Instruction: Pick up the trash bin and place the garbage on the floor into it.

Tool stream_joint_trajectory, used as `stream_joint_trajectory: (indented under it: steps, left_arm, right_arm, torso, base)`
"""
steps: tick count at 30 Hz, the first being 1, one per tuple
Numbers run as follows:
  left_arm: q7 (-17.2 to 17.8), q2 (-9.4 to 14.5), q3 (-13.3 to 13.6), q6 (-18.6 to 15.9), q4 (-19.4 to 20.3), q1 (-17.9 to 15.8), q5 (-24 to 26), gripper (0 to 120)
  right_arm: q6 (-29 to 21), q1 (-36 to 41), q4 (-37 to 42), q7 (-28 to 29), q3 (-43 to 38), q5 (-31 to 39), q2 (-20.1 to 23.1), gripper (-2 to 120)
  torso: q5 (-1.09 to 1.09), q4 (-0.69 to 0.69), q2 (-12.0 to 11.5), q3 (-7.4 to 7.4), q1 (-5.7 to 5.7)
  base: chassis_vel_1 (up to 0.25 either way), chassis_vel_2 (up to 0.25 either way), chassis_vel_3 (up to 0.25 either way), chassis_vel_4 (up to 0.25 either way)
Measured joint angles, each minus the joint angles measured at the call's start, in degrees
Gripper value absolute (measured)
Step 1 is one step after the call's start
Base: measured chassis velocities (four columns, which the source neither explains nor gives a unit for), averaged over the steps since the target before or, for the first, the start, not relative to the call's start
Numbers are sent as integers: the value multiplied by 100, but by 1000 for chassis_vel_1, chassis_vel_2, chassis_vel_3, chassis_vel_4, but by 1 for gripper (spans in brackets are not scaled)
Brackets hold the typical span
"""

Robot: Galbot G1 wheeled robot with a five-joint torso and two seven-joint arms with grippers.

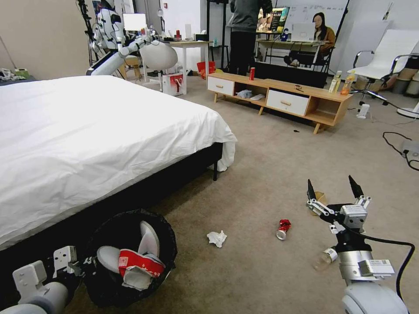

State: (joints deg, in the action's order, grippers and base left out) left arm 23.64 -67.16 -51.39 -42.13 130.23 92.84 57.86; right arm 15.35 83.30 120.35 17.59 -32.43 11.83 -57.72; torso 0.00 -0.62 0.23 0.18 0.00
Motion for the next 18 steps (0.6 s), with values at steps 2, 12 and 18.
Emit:
stream_joint_trajectory:
  steps: [2,12,18]
  left_arm:
    - [0,-2,0,0,0,0,0,1]
    - [0,-1,4,0,-10,-12,0,1]
    - [1,-1,7,0,-28,-21,-3,1]
  right_arm:
    - [37,0,-20,-22,-4,3,-2,100]
    - [103,-1,-64,-45,-15,22,-9,100]
    - [115,-2,-83,-44,-12,25,-15,100]
  torso:
    - [0,0,0,0,0]
    - [0,0,0,-1,0]
    - [1,0,0,0,0]
  base:
    - [0,0,0,0]
    - [-11,27,16,-25]
    - [-157,131,163,-145]
